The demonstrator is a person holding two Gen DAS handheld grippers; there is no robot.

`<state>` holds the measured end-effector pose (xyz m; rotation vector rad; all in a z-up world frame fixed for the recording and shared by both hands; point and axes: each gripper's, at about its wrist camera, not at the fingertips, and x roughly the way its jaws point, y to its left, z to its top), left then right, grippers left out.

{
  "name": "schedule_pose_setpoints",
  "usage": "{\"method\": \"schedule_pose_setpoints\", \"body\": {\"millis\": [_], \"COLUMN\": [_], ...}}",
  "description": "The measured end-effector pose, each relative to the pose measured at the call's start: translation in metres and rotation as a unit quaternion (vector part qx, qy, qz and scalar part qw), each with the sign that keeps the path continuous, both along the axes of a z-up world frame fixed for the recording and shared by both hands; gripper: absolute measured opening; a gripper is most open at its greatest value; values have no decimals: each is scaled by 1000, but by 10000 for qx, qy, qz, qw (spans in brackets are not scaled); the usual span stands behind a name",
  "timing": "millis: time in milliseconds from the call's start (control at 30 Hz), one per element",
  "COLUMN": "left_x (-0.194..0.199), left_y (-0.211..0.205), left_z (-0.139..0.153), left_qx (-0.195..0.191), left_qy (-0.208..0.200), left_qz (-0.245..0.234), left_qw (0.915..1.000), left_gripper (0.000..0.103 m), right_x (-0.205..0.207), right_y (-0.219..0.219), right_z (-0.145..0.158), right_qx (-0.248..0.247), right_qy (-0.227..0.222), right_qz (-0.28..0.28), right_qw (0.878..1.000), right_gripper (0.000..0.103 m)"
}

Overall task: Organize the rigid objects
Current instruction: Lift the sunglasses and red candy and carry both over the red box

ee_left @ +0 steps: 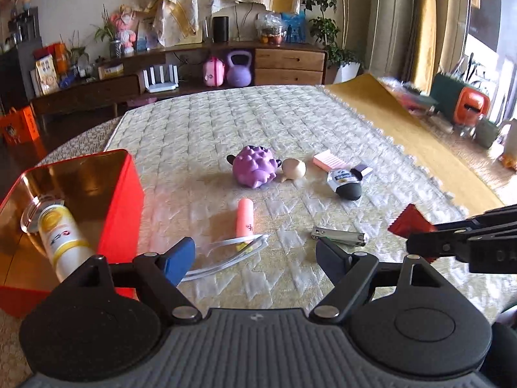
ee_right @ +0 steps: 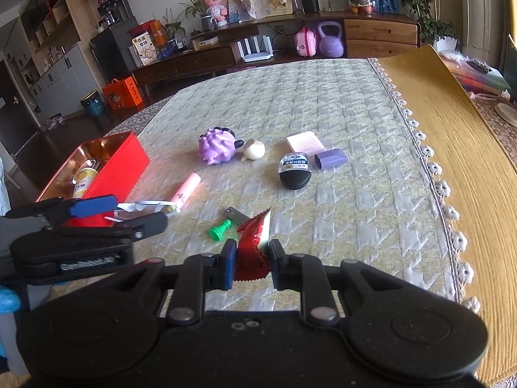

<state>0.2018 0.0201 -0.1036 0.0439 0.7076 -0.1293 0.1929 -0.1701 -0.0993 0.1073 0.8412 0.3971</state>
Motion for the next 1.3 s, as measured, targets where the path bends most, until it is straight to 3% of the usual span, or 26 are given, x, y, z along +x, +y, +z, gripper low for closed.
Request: {"method": "schedule_pose_setpoints", "body": {"millis": [167,533,633,867,1300], "left_x": [10,34,36,37,24], "left_y": [-11,-13,-9,-3,0], "left_z": [-14,-33,-36,-35,-19], "left_qx": [285,189,112,0,-133], "left_qy": [-57,74,130,154,23], "left_qz": [260,941,1055,1162,1087], "left_qw": [9992,9954,9943,9931,9940], "left_gripper": [82,82,76,58,57], "right_x": [6,15,17,18,13], "right_y": [-3,-7,-9,-7,-5], "right_z": [-4,-12,-14,-15,-6], "right_qx": [8,2,-4,-20,-80], "right_qy": [63,151,178,191,94], "right_qz": [10,24,14,25,14], "right_qw": [10000,9999,9998,9998,9999], "right_gripper": [21,21,21,21,21]}}
